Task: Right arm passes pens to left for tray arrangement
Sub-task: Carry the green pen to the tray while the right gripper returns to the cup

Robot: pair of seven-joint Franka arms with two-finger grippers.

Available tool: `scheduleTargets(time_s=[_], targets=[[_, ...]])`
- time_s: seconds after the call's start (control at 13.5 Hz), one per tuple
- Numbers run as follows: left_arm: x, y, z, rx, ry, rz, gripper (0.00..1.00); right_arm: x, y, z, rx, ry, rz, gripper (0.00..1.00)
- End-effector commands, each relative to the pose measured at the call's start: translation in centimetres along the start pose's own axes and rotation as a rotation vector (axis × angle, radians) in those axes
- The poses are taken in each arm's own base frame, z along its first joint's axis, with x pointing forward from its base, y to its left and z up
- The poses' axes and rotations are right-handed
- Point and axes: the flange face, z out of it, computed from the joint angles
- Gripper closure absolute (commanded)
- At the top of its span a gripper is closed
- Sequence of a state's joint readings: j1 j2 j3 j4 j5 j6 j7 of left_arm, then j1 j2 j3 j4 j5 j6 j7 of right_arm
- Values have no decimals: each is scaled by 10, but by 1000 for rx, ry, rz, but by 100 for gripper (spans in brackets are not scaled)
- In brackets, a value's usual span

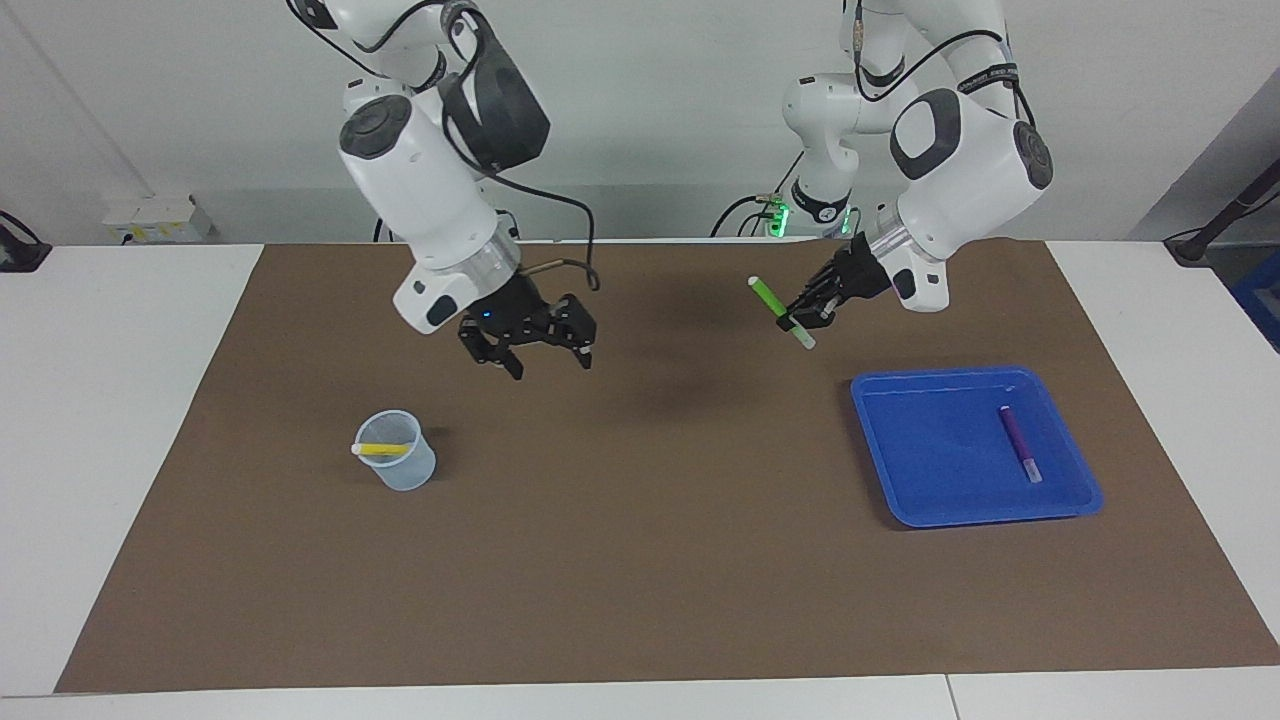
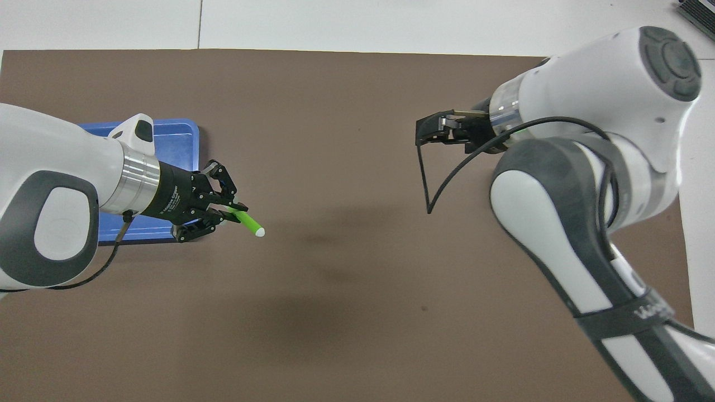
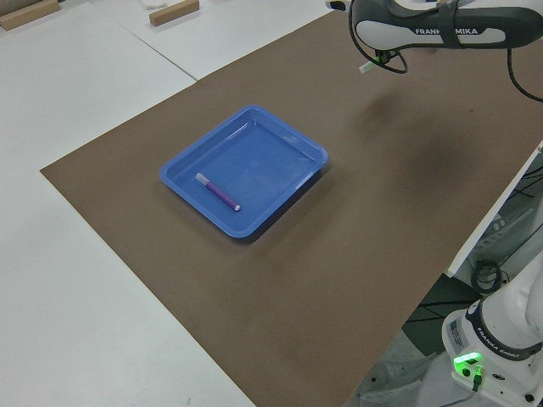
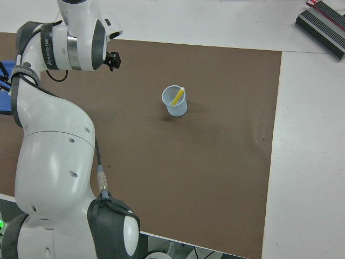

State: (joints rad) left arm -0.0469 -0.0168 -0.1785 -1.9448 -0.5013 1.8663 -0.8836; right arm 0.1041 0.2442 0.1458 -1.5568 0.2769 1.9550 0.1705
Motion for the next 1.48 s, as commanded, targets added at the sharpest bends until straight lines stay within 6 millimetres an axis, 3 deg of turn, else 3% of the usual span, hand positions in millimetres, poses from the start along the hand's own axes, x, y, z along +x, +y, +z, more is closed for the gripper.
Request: scheduleTargets(time_s=[0.0,0.15,0.37,0.59,0.82,0.96,1.11,1.33,1.41], targets=[[25,-26,-15,87,109,246,100,9,80,-14,-25,-10,-141,0],[43,-36,-16,155,183,471,100,15,127,-14,-30,-16,-204,0],[68,-43,-16,257,296,649,100,16,189,0,-23,-34,-270,0],[137,-73,-17,293,392,864,100,10,231,27,-19,-41,-298,0],[162,-77,-9,346,450,937,100,-4,258,54,-7,-38,-303,0],[188,-82,3,362,485,946,100,-6,259,57,23,-32,-312,0],[198,-83,12,354,494,936,100,-8,261,57,25,-35,-309,1],[239,-103,33,324,516,895,100,-11,268,57,24,-34,-296,23],[245,-104,38,320,513,892,100,-10,268,56,21,-27,-297,25]])
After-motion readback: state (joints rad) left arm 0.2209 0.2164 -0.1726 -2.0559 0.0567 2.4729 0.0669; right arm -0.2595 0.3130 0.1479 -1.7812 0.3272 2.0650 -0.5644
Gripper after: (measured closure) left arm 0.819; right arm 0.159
